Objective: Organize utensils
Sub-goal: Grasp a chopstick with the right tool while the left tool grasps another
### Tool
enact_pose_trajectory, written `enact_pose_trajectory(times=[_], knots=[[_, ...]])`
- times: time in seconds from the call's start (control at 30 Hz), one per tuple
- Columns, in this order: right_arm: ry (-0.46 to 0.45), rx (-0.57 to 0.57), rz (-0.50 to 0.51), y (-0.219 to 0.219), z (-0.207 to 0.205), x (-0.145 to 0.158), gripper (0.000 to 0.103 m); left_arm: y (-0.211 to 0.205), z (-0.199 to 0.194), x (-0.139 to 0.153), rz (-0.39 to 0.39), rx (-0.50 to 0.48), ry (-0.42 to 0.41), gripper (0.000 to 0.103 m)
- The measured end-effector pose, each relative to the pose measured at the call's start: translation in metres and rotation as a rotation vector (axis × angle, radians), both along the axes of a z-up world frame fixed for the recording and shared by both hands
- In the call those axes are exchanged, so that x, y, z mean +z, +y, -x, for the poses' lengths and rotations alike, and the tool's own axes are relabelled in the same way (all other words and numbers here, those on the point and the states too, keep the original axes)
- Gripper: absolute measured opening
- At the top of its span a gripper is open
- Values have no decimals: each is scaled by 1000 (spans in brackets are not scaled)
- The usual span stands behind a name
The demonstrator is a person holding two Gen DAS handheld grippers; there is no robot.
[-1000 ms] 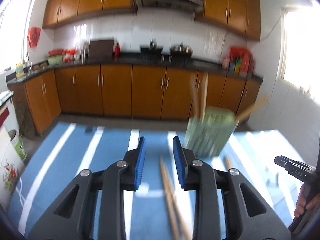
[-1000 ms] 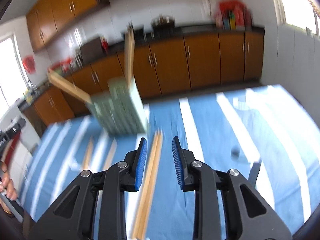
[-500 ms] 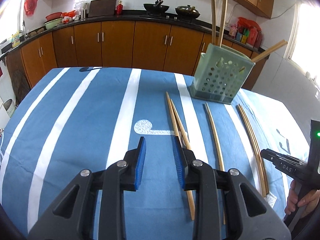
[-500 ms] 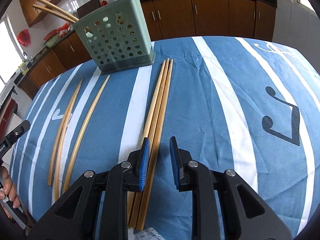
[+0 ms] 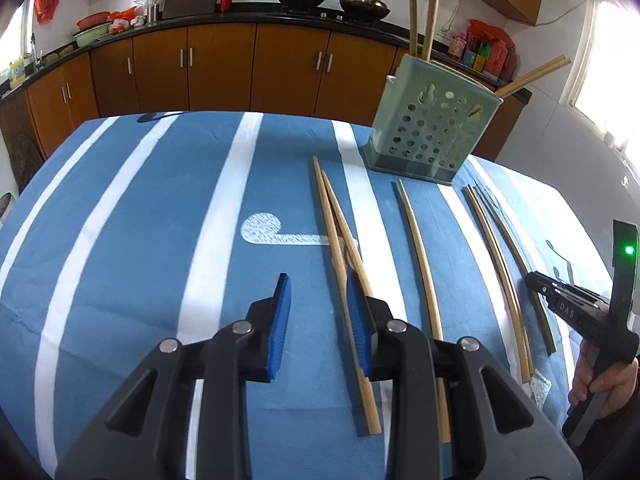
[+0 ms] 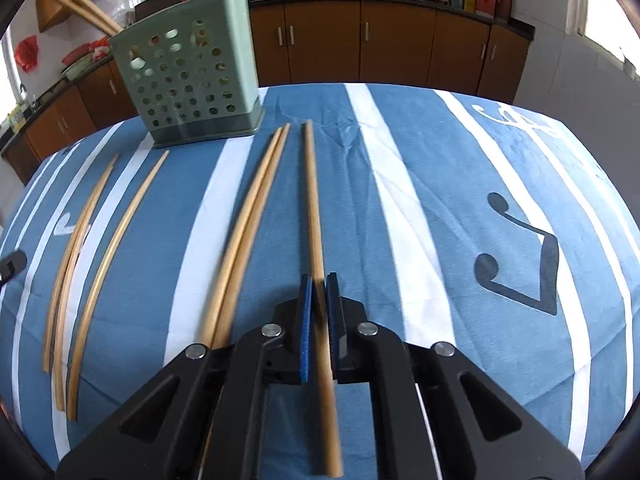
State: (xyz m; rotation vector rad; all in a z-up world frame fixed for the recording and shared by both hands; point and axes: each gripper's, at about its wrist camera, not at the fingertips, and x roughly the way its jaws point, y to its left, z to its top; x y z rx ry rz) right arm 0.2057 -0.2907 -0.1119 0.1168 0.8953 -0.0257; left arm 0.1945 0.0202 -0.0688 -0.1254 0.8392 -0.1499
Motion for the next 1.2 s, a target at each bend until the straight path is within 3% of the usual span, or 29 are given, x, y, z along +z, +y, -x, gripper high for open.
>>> enact_pose_trajectory(times=[0.23,0.47,0.53,0.77,0.9,1.2], knots=[[-1,-4,-4,-2,0,0,7,-17,-1,-13,-8,-41,29,28],[1,-4,-10,-2,0,0,7,-37,-9,-32,-121,-47,60,9],[-1,-1,-10,-2,-1,0,7,-37,-12,-32,-147,-36,52,8],[-16,-30,-11,-10,-8,0,7,14,-35,-31,-148,100,60,8],[-31,-43,-32,-15,-8,-1,8,34,-38,-32,-108,96,50,9],[-48,-36,-45,-16,-5,-3,8,37,-38,-32,-82,90,49,11]])
